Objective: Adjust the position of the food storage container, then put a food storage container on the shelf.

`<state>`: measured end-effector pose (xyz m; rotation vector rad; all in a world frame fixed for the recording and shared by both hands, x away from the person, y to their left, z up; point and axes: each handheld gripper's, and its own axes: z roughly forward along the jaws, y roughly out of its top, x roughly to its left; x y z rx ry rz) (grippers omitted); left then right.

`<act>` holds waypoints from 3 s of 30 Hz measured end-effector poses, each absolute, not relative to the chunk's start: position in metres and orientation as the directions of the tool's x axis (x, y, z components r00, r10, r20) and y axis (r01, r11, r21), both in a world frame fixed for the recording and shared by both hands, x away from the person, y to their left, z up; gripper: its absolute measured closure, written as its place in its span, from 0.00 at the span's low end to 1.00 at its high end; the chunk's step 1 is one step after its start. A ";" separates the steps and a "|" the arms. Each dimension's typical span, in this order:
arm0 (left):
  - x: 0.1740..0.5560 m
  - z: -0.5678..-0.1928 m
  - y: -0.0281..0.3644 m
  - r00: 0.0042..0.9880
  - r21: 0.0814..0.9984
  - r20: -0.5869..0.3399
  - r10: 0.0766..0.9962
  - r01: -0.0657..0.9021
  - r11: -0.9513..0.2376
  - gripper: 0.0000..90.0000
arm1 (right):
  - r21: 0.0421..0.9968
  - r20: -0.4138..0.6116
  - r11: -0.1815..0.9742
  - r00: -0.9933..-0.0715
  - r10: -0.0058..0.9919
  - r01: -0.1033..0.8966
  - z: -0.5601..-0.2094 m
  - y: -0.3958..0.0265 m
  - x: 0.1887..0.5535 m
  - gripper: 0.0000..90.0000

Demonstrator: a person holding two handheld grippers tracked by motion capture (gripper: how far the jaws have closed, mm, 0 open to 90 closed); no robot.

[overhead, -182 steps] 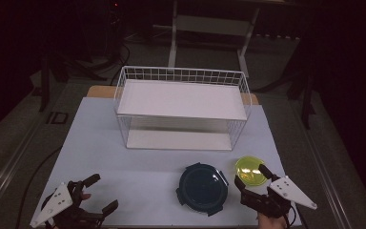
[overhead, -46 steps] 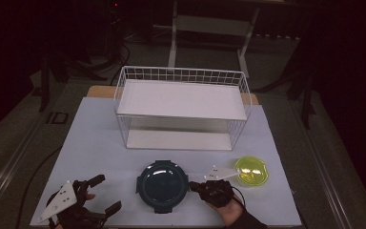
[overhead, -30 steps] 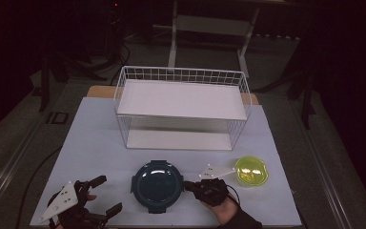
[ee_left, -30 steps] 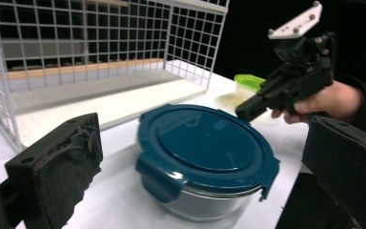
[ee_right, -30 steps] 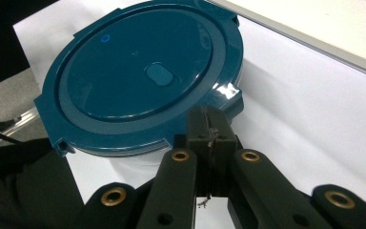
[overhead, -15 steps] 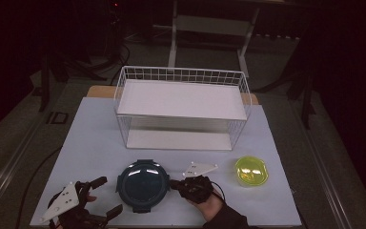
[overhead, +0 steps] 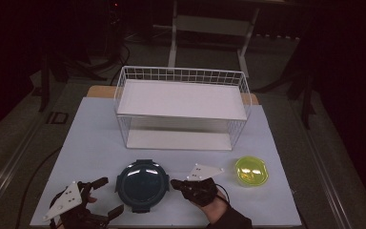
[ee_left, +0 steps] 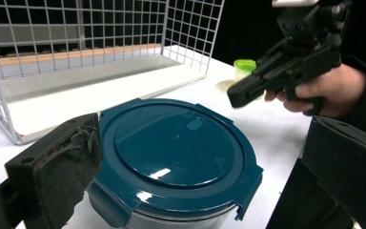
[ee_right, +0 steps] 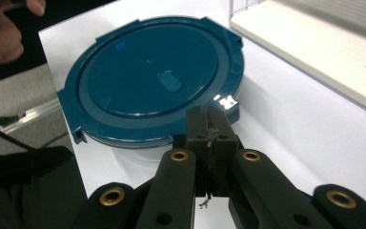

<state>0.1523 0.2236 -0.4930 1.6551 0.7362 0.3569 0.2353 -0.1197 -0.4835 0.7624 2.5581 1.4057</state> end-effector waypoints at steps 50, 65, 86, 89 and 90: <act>0.235 -0.500 0.257 0.478 0.595 -0.618 0.624 0.803 -0.026 0.24 | 0.901 0.065 0.328 -0.836 0.545 0.284 -0.454 -0.141 0.220 0.14; 0.252 -0.529 0.258 0.280 0.338 -0.810 0.515 0.941 0.021 0.53 | 0.900 0.070 0.326 -0.836 0.545 0.288 -0.455 -0.140 0.219 0.14; 0.245 -0.524 0.256 0.373 0.422 -0.777 0.508 0.906 -0.020 0.58 | 0.763 0.343 0.307 -0.758 0.555 0.569 -0.483 -0.123 0.241 0.15; 0.242 -0.522 0.255 0.412 0.456 -0.756 0.508 0.889 -0.041 0.58 | 0.733 0.404 0.283 -0.730 0.551 0.619 -0.489 -0.120 0.246 0.21; 0.242 -0.522 0.255 0.420 0.463 -0.754 0.506 0.885 -0.045 0.58 | 0.728 0.415 0.278 -0.725 0.550 0.627 -0.490 -0.120 0.247 0.23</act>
